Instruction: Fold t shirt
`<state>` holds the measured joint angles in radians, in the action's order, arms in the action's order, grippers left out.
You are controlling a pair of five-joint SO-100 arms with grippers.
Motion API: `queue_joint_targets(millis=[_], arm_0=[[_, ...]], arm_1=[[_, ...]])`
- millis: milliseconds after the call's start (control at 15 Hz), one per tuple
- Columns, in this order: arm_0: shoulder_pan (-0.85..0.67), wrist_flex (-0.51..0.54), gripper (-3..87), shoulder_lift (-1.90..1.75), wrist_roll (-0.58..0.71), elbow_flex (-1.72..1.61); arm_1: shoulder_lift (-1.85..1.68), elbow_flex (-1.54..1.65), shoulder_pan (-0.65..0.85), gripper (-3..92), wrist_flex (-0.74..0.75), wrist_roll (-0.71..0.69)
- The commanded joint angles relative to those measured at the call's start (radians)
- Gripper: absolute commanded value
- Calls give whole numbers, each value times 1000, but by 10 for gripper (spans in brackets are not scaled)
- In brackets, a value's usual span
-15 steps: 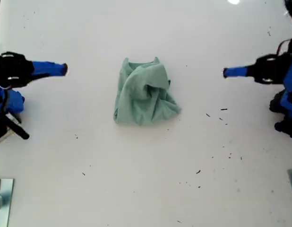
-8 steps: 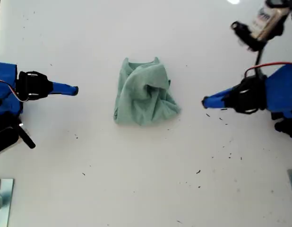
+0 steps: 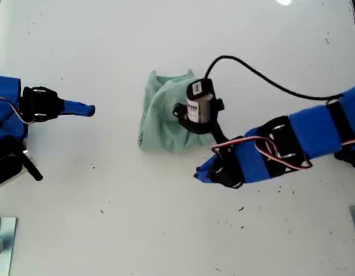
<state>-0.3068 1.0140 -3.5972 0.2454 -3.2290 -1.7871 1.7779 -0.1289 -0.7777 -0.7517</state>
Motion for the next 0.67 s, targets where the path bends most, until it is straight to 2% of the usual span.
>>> queue_joint_targets(millis=[0, 133, 333, 467, 600], arm_0=[[-5, 8, 27, -8, -18, -11], [-6, 8, 38, -8, -18, -11], [-14, 9, 40, -8, -15, -12], [-31, 9, 42, -8, -18, -12], [-32, 9, 42, -8, -18, -12]], arm_1=[[-11, -123, 178, 25, -55, -115], [31, -212, 469, 25, -112, -261], [298, -483, 953, 25, -17, -295], [371, -712, 1092, 25, -123, -310], [183, -643, 1120, 25, -267, -325]])
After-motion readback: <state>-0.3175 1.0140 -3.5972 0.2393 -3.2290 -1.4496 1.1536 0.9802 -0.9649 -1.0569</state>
